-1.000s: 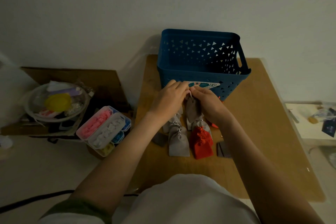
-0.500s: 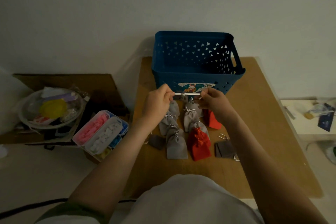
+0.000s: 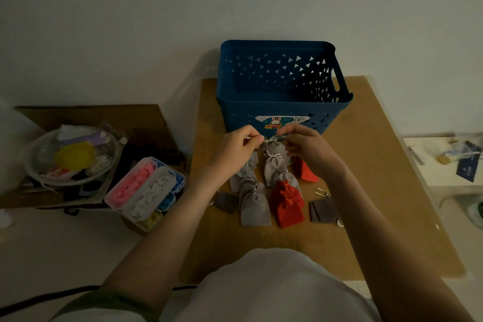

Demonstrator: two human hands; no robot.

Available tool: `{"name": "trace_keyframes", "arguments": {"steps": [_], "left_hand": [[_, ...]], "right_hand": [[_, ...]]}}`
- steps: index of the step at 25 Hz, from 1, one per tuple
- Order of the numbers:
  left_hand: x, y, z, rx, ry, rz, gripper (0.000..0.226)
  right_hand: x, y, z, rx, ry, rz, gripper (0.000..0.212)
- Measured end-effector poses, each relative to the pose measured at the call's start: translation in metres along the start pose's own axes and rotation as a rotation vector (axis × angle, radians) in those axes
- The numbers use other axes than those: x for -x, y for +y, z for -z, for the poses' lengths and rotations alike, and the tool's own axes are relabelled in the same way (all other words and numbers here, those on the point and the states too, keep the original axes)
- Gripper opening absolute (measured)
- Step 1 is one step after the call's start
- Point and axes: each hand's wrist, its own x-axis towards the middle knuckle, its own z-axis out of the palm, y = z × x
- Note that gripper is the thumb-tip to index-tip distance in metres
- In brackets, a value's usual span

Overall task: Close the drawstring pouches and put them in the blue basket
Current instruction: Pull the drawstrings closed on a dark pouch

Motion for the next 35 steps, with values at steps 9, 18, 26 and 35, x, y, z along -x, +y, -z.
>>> {"name": "trace_keyframes", "arguments": {"steps": [9,18,26,35], "left_hand": [[0.001,0.015,0.002,-0.184,-0.011,-0.067,0.036],[0.004,0.031,-0.001,0.244,-0.109,0.130,0.030],[0.002,0.020,-0.019,-0.093,0.219,0.014,0.024],[0.006,0.025,-0.018,-0.117,0.062,0.028,0.027]], "right_hand": [[0.006,-0.005,-0.021,0.057,-0.248,0.054,0.014],[0.013,-0.008,-0.020,0.099,-0.197,0.140,0.010],[0.016,-0.006,-0.027,0.005,-0.013,0.203,0.013],[0.011,-0.007,-0.039,-0.034,0.105,0.245,0.005]]}}
